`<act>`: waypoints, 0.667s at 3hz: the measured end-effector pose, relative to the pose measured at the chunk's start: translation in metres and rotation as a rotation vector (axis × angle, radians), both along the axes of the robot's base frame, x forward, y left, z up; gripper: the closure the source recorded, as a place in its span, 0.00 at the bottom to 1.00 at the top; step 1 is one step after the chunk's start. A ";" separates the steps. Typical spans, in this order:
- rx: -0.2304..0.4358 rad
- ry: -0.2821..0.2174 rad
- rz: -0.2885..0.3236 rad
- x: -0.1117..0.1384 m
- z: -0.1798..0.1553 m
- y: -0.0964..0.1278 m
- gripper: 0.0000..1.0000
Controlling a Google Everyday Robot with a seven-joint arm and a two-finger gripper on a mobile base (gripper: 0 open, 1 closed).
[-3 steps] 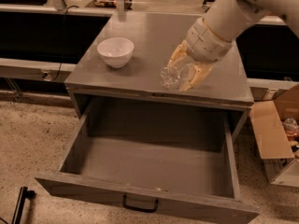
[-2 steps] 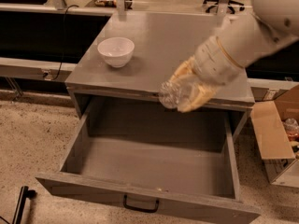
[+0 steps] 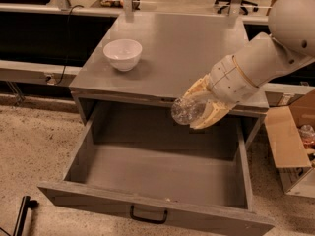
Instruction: Place water bottle into top drawer
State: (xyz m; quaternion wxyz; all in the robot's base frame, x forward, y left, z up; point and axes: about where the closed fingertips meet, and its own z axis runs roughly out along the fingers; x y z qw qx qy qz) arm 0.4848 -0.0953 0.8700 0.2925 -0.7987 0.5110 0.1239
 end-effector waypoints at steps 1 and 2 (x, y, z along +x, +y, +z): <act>-0.080 0.045 -0.015 0.020 -0.057 0.006 1.00; -0.245 0.163 -0.096 0.019 -0.136 -0.007 1.00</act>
Offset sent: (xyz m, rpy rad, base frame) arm 0.0079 -0.0268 -0.2252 -0.4430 0.3863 -0.3179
